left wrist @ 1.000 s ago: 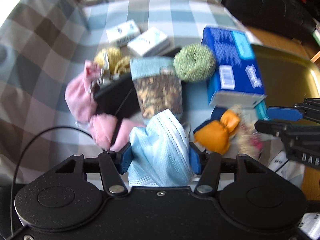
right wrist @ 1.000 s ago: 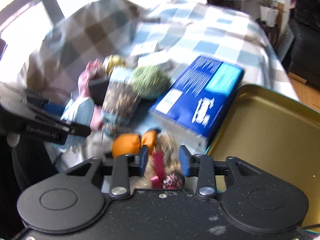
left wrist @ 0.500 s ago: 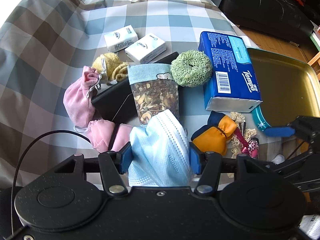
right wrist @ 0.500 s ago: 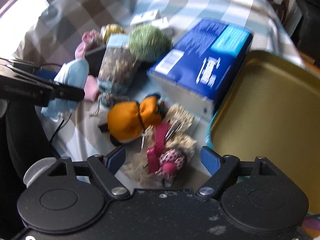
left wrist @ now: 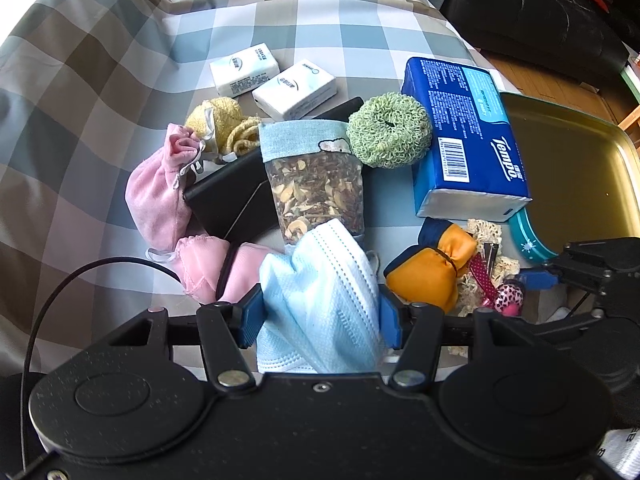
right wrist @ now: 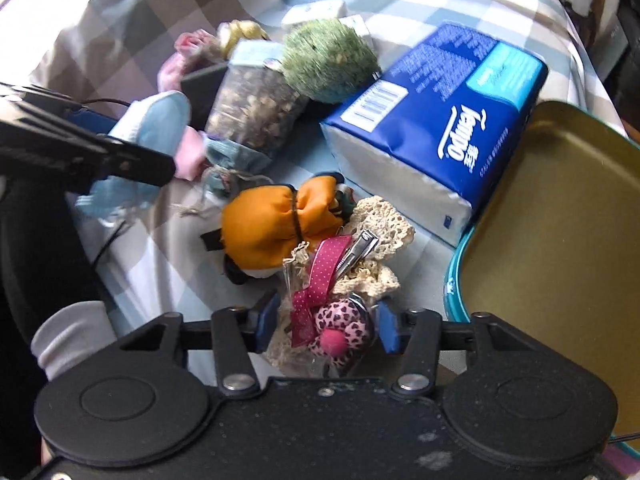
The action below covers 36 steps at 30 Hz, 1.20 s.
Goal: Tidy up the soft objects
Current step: 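Carry the mask and lace pouch over the gold tray and open both grippers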
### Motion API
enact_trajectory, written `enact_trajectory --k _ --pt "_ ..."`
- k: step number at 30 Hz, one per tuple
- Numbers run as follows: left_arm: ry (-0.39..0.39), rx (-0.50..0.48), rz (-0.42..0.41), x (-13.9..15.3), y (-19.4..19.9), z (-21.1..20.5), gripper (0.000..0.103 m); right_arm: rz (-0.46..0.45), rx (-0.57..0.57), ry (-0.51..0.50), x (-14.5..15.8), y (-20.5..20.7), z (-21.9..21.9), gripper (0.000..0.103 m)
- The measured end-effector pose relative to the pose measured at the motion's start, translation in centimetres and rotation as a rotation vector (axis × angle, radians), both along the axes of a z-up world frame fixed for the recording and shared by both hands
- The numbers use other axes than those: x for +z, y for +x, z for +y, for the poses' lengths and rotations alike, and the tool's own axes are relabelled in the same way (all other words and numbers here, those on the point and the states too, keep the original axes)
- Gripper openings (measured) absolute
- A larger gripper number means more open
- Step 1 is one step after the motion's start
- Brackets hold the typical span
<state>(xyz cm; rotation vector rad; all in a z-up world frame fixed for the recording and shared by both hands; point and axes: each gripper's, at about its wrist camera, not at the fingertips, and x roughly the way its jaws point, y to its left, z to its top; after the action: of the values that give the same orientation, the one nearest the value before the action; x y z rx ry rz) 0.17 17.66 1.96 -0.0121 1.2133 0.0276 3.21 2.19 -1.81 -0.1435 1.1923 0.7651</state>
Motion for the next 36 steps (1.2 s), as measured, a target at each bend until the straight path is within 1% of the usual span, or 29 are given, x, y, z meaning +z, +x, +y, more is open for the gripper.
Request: enact_trajectory --k 4,7,11,15,20,22,26,28,32,36 --pt "0.002 0.005 -0.004 0.2 0.1 0.2 0.054 -0.013 -0.019 0.078 1.3 0.2 -1.3 0.047" --pt "0.004 0.006 -0.01 0.5 0.2 0.3 0.054 -0.042 -0.045 0.126 2.6 0.2 -2.5 0.047" --pt "0.005 0.004 -0.022 1.0 0.2 0.2 0.054 -0.099 -0.123 0.197 4.7 0.3 -4.6 0.047" --pt "0.007 -0.008 -0.039 1.7 0.3 -0.1 0.054 -0.193 -0.272 0.265 7.5 0.5 -7.7 0.047" --pt "0.011 -0.038 -0.079 2.9 0.8 -1.3 0.054 -0.328 -0.531 0.332 10.8 -0.1 -12.2 0.048" --pt "0.008 -0.055 -0.096 3.4 1.0 -2.0 0.054 -0.381 -0.638 0.332 11.8 -0.7 -14.1 0.048" --pt "-0.002 -0.096 -0.13 4.4 1.5 -3.8 0.054 -0.497 -0.836 0.249 13.3 -1.9 -17.1 0.048" --pt "-0.01 -0.116 -0.144 4.8 1.9 -4.8 0.054 -0.534 -0.917 0.221 13.8 -2.5 -18.6 0.048" --pt "-0.026 -0.167 -0.176 5.6 2.6 -7.1 0.054 -0.579 -1.055 0.171 14.0 -3.5 -20.4 0.048" --pt "-0.043 -0.219 -0.199 6.0 3.2 -9.5 0.054 -0.573 -1.127 0.103 12.9 -3.9 -20.8 0.048"
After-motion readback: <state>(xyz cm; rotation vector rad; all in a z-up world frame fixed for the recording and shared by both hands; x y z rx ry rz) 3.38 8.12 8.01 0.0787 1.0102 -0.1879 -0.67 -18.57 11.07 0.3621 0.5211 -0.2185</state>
